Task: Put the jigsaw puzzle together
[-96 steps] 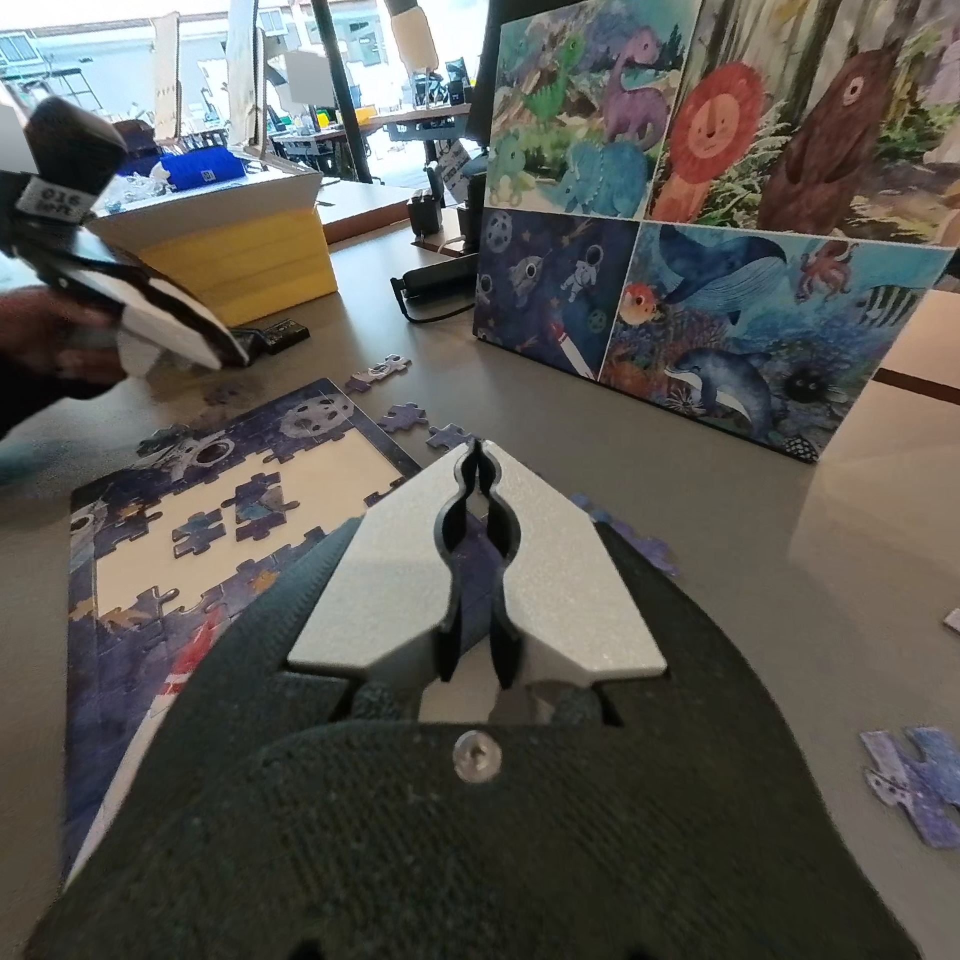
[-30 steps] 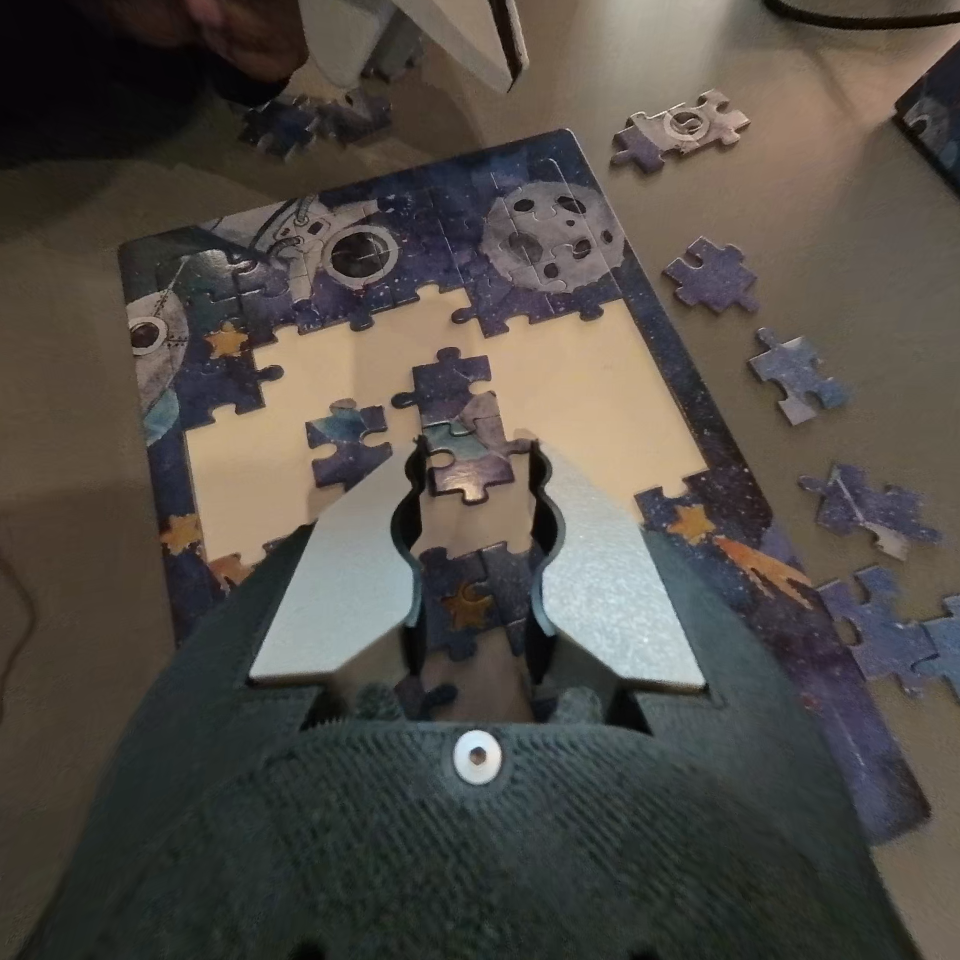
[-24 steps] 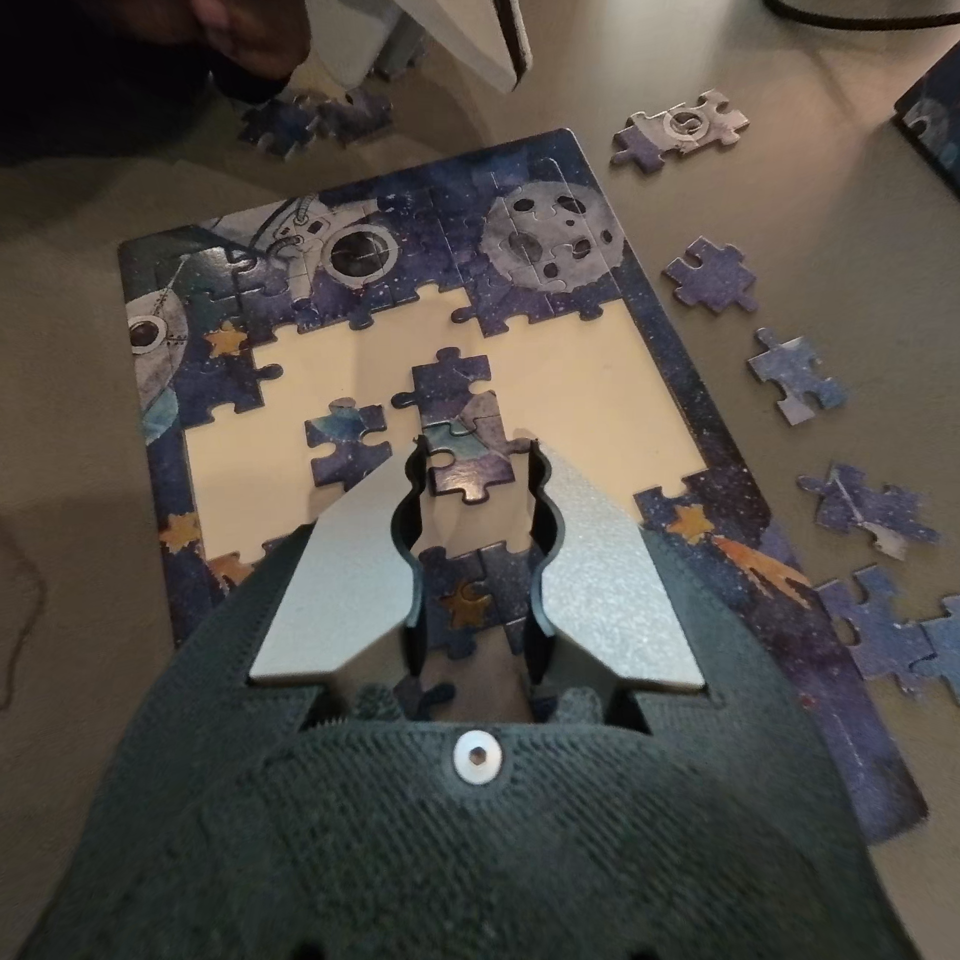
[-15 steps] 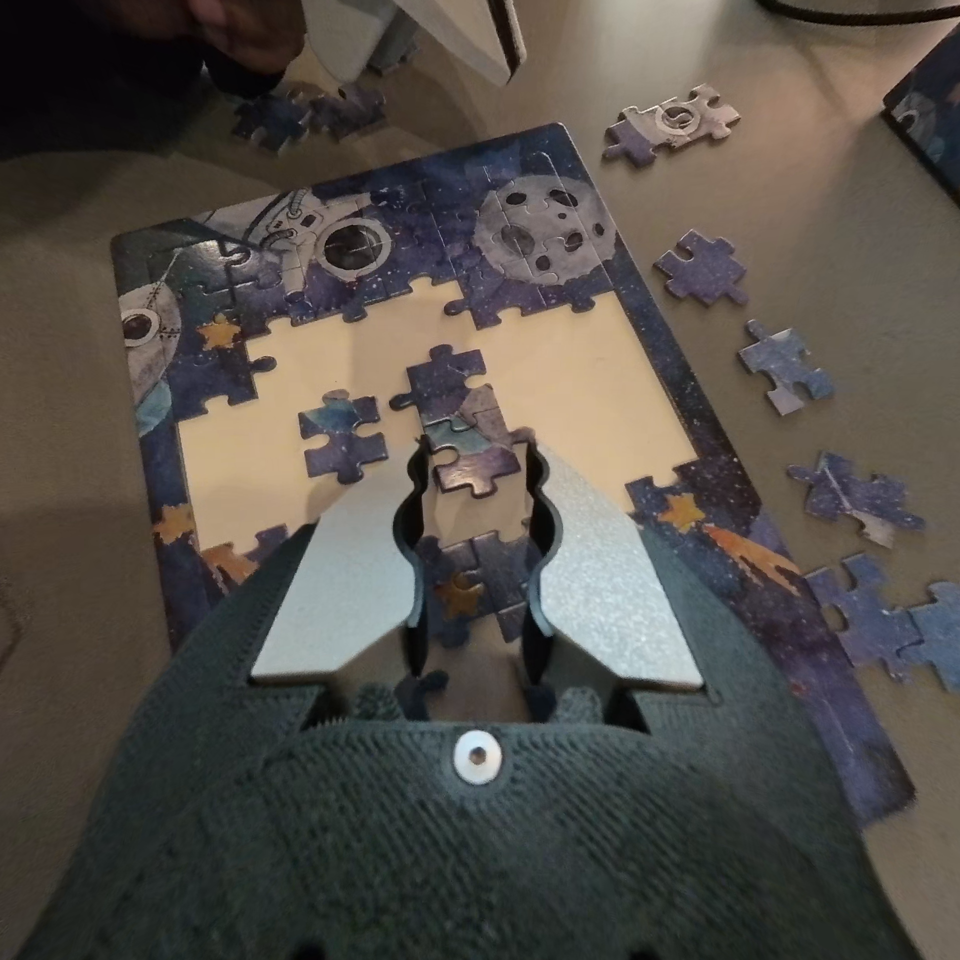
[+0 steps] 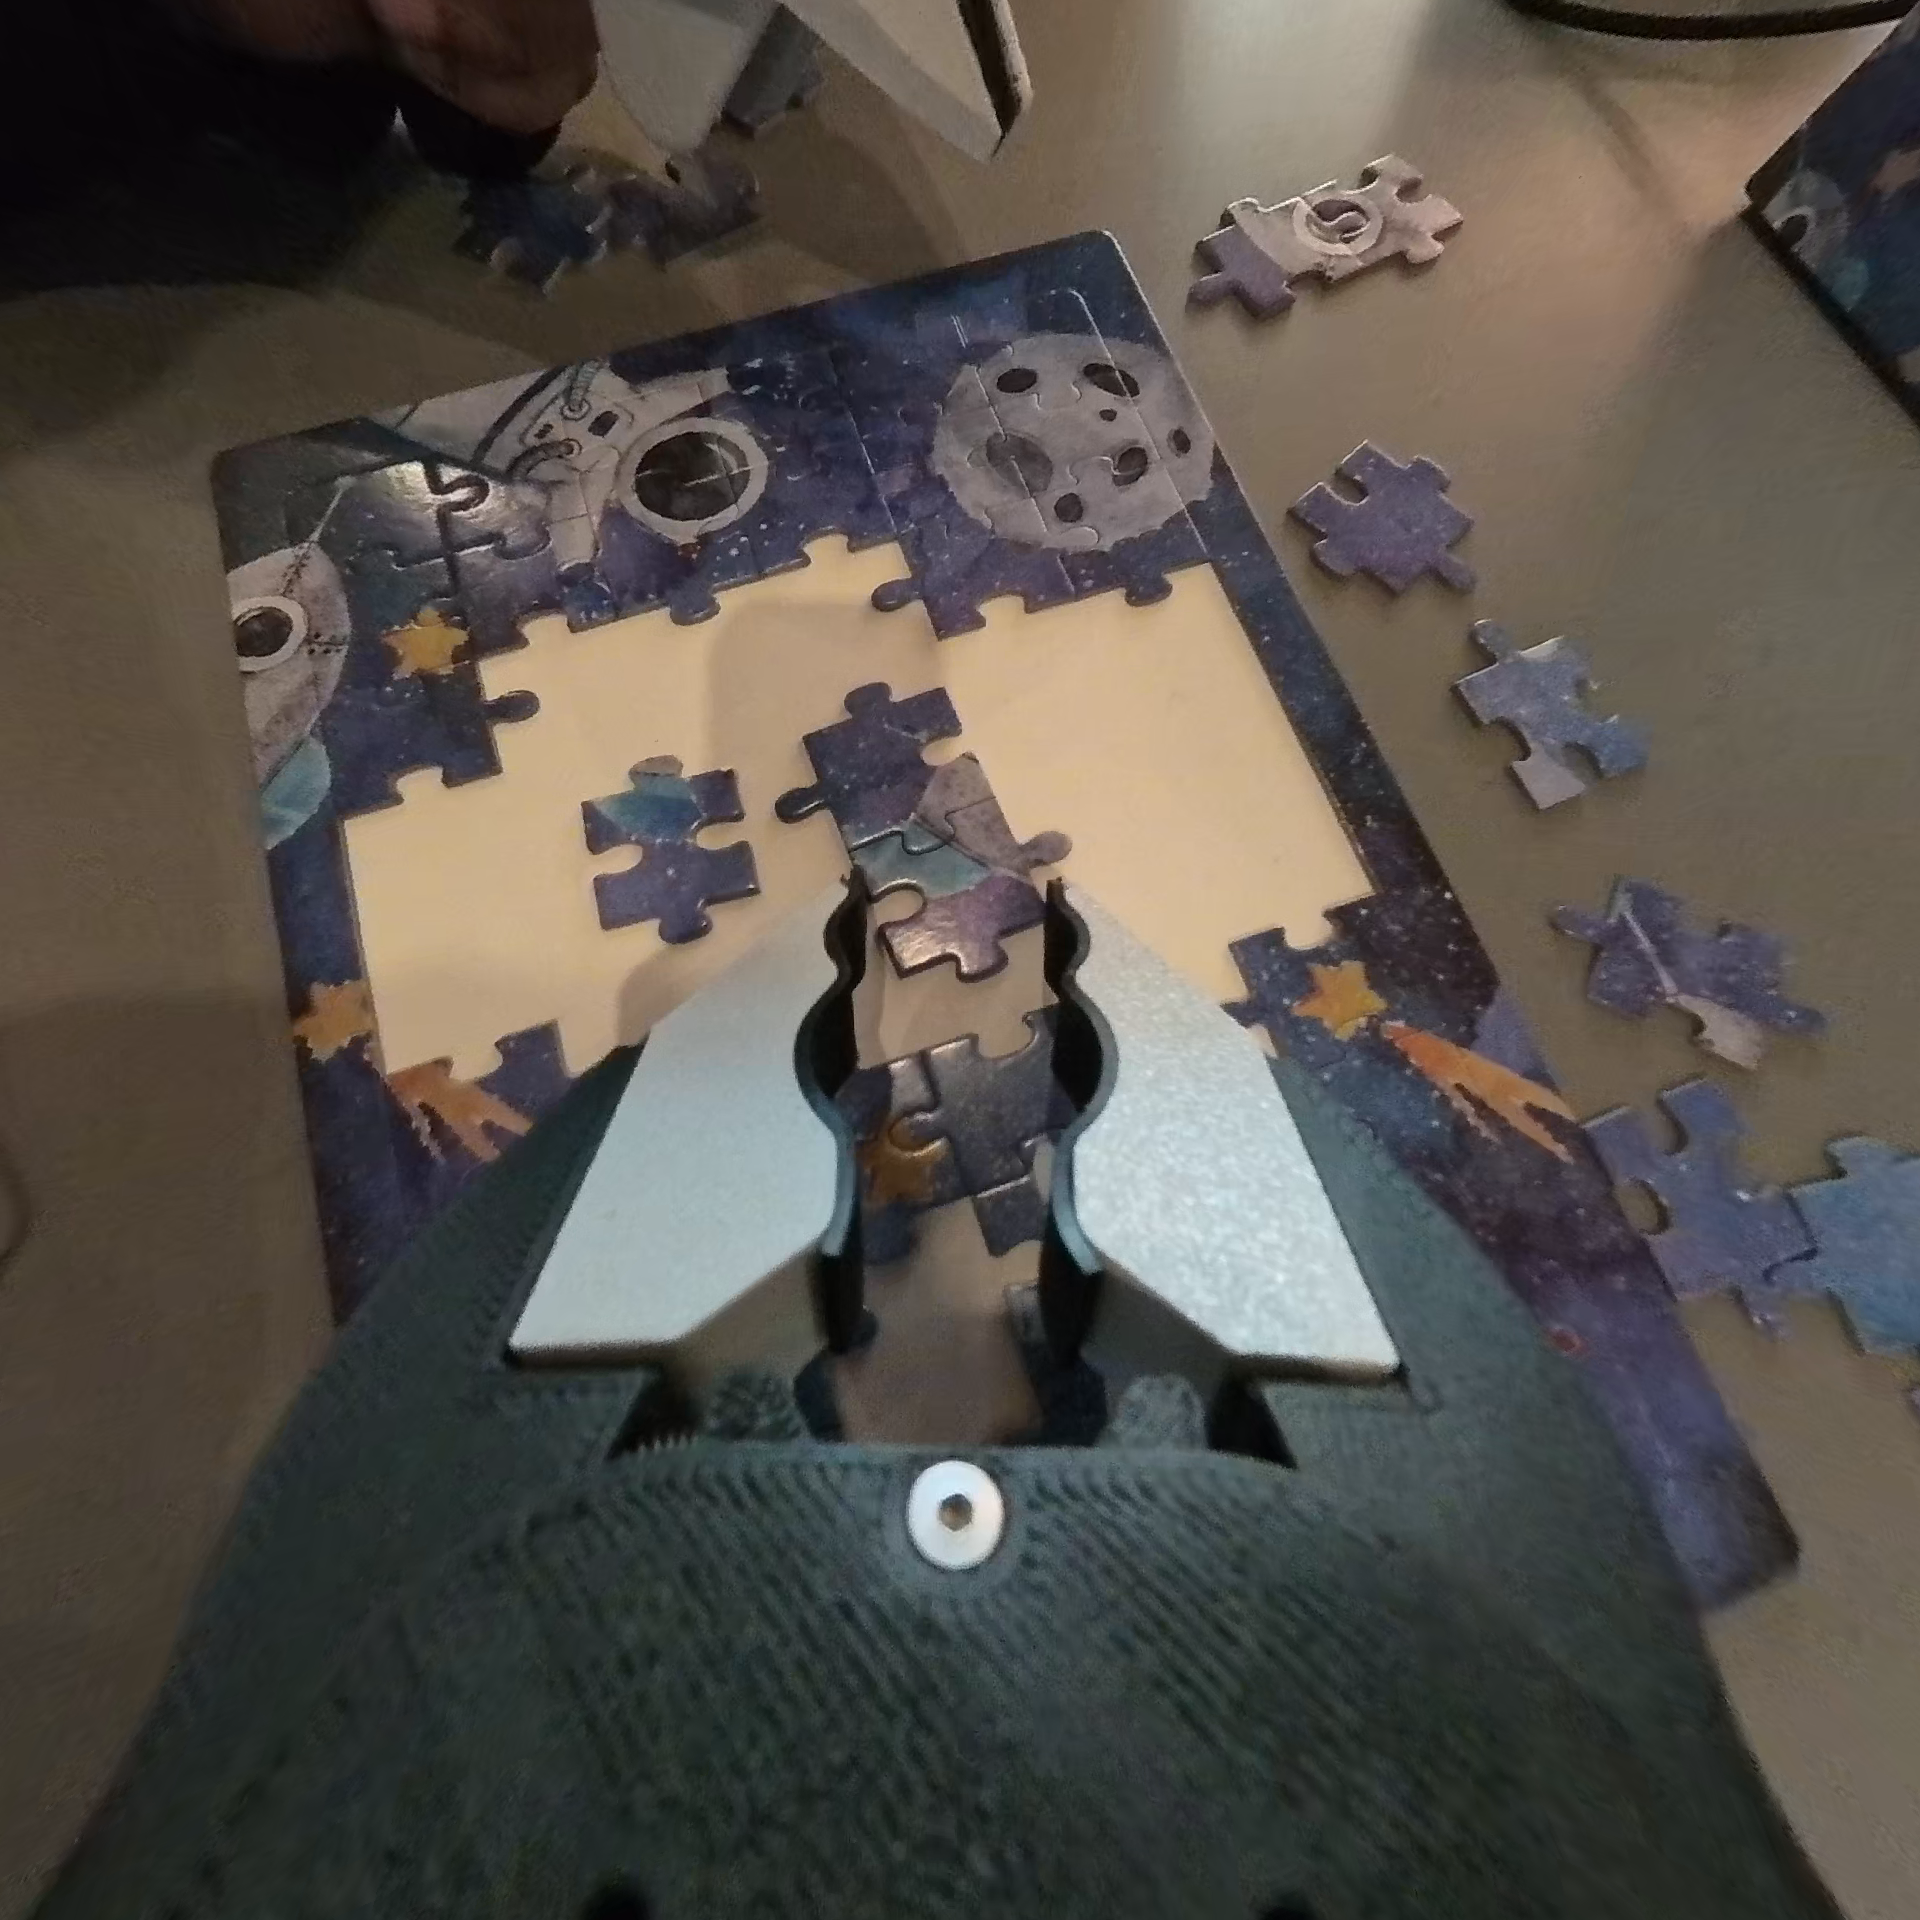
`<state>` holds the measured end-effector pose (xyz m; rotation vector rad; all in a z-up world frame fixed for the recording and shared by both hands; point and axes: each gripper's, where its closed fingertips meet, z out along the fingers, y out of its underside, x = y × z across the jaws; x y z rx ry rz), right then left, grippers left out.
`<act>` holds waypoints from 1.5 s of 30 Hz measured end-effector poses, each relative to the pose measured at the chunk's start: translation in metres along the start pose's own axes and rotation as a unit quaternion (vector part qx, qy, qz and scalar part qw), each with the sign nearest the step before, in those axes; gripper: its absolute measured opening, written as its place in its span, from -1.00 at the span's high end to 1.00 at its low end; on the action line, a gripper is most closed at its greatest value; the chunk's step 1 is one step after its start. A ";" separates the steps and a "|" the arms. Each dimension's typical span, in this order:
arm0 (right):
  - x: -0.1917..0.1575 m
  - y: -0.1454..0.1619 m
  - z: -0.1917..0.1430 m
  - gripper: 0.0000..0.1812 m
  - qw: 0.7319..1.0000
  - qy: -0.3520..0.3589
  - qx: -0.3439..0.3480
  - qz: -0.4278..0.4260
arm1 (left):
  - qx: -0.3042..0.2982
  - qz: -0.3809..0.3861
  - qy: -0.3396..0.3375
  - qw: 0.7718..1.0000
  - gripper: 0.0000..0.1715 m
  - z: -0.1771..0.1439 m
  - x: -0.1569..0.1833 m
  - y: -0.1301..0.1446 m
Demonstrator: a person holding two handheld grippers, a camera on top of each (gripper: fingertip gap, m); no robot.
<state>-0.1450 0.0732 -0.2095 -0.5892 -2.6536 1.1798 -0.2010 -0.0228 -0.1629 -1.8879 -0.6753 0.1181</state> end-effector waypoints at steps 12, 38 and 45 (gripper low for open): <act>-0.001 0.000 -0.001 0.64 1.000 0.000 0.001 -0.007 | -0.002 0.000 0.001 1.000 1.00 0.001 0.000 0.000; -0.004 -0.001 -0.004 0.62 0.999 0.013 -0.001 -0.039 | 0.000 -0.003 0.001 1.000 1.00 0.000 0.000 0.000; -0.032 -0.016 -0.009 0.60 0.997 -0.053 0.037 -0.051 | 0.001 -0.006 0.002 1.000 1.00 0.000 -0.001 0.000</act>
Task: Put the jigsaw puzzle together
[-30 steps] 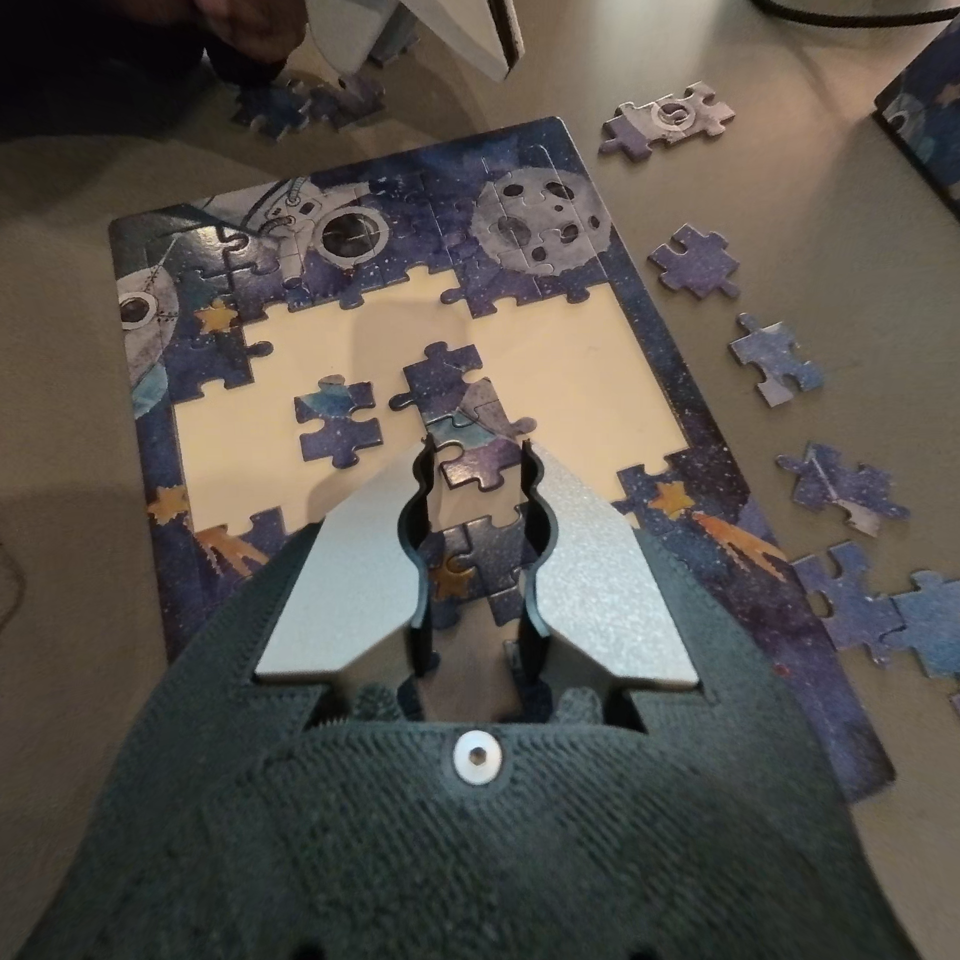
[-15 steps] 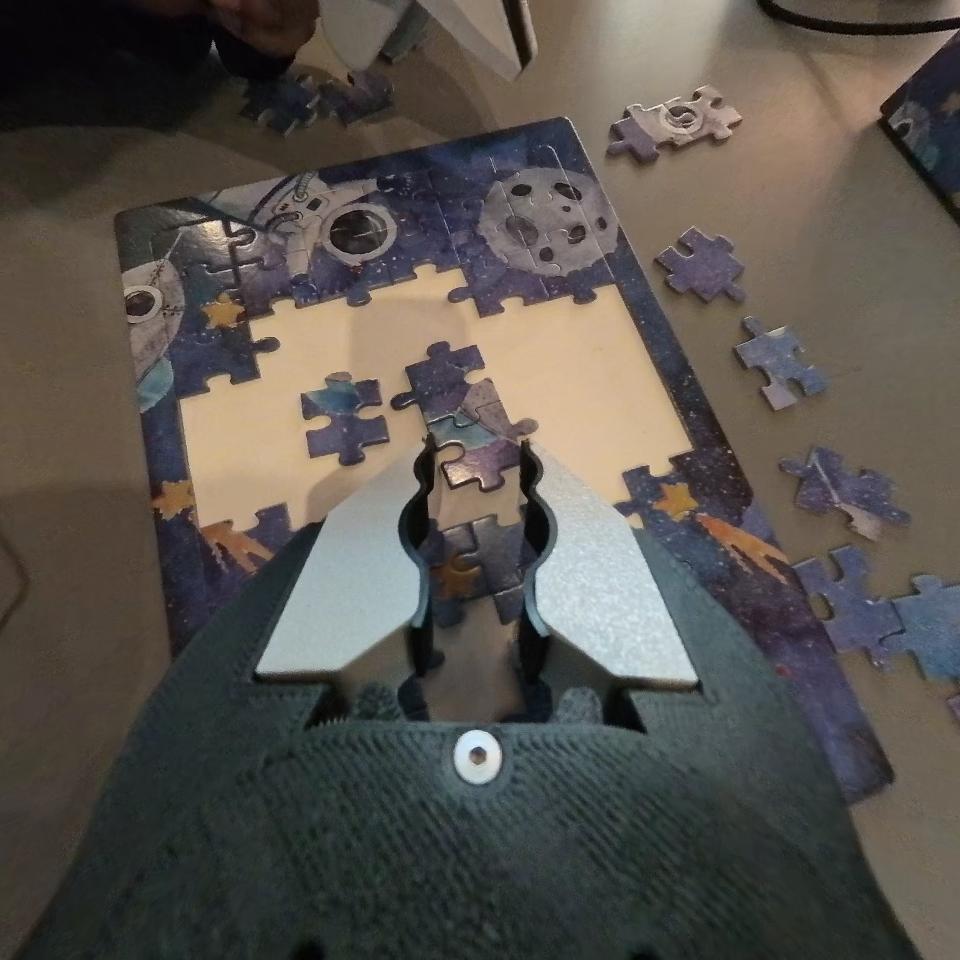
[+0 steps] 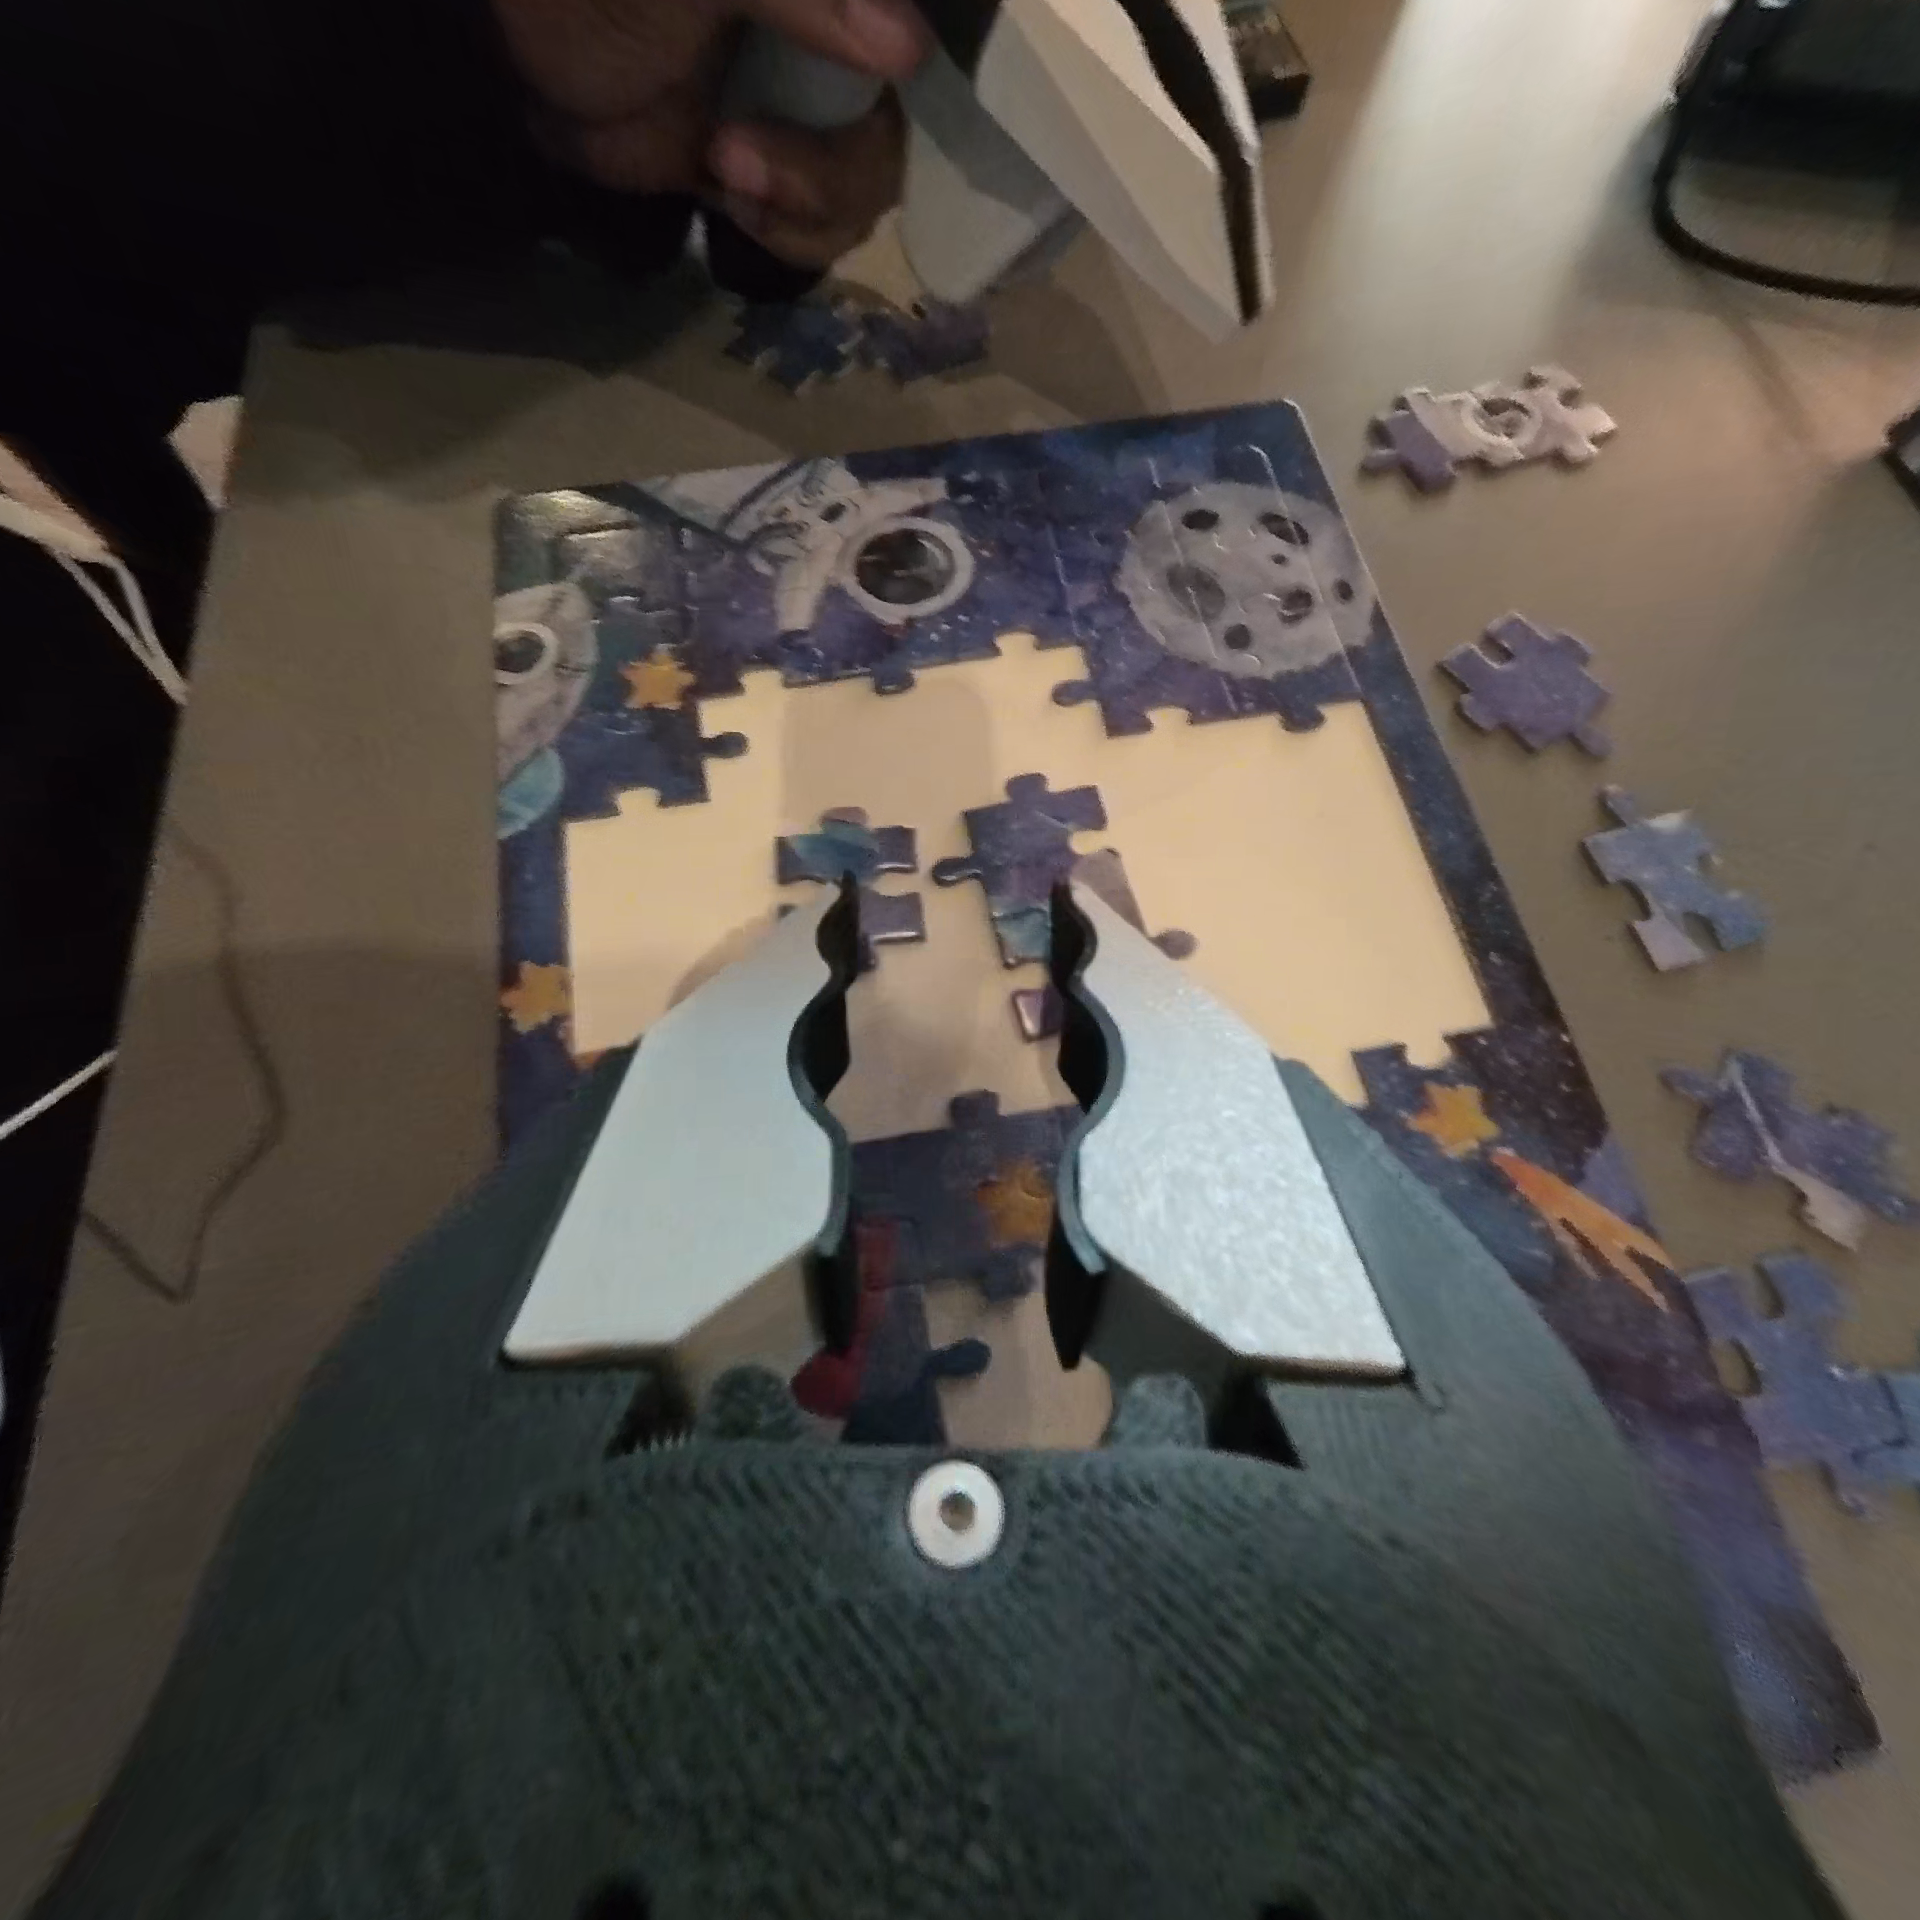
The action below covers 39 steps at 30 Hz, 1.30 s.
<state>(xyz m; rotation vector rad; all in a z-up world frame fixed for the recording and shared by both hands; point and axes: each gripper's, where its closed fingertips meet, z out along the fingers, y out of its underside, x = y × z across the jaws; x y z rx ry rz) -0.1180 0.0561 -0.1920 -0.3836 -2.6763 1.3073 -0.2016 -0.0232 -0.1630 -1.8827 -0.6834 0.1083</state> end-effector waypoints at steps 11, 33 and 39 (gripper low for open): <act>-0.025 0.009 0.010 0.63 0.998 -0.049 -0.032 -0.035 | 0.000 -0.001 0.001 1.000 1.00 0.000 0.000 0.000; -0.032 0.016 0.006 0.57 0.996 -0.072 -0.052 -0.010 | 0.002 -0.004 0.001 1.000 1.00 -0.001 -0.001 0.000; -0.049 0.015 0.004 0.63 0.991 -0.122 -0.051 0.003 | 0.002 -0.006 0.001 1.000 1.00 -0.001 -0.001 0.000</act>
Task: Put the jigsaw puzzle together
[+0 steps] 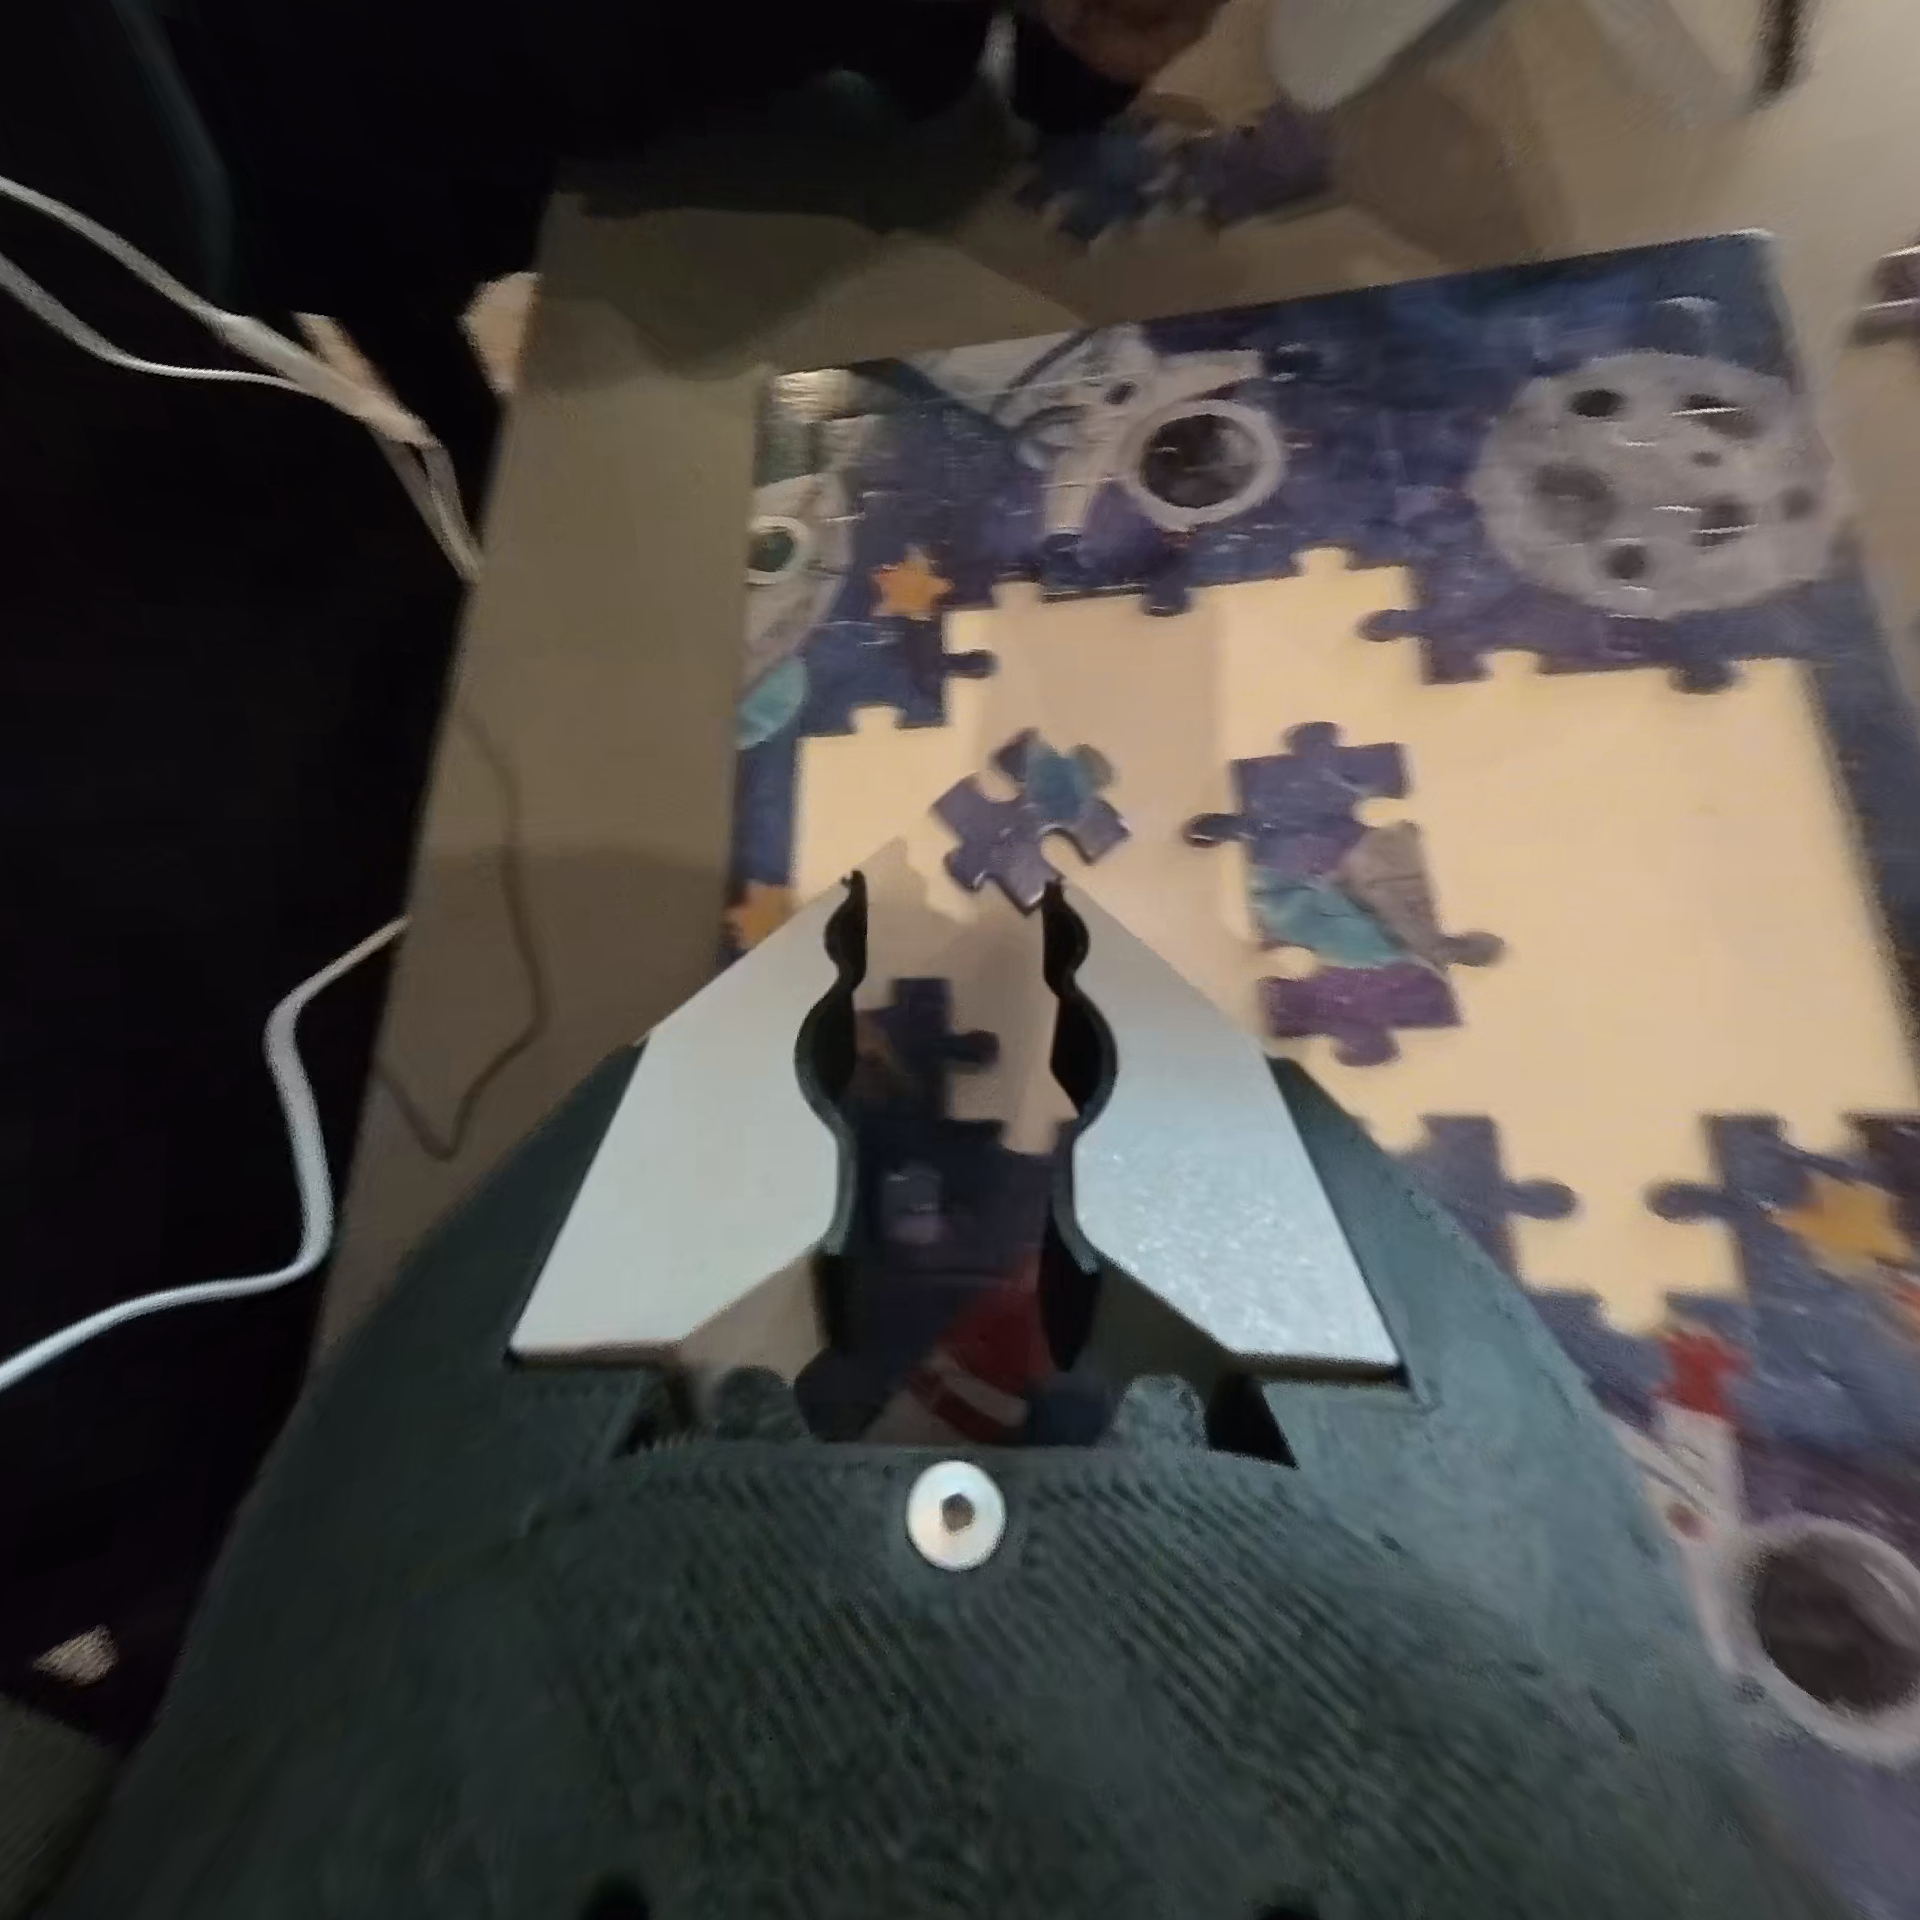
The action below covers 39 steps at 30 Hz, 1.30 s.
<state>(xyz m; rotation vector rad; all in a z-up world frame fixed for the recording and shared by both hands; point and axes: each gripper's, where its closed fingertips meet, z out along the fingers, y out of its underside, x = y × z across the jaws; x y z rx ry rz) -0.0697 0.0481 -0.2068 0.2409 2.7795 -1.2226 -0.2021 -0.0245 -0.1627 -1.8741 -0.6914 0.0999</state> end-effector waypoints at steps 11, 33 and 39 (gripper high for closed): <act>-0.003 -0.008 0.000 0.58 1.000 -0.014 0.022 0.012 | -0.001 0.000 0.000 1.000 1.00 0.000 0.000 0.000; 0.009 -0.013 0.011 0.43 0.999 0.030 0.013 -0.032 | -0.006 -0.002 0.002 1.000 1.00 0.002 0.001 0.002; 0.010 -0.014 0.016 0.45 0.998 0.038 0.007 -0.049 | -0.007 0.003 0.001 1.000 1.00 0.002 0.002 0.002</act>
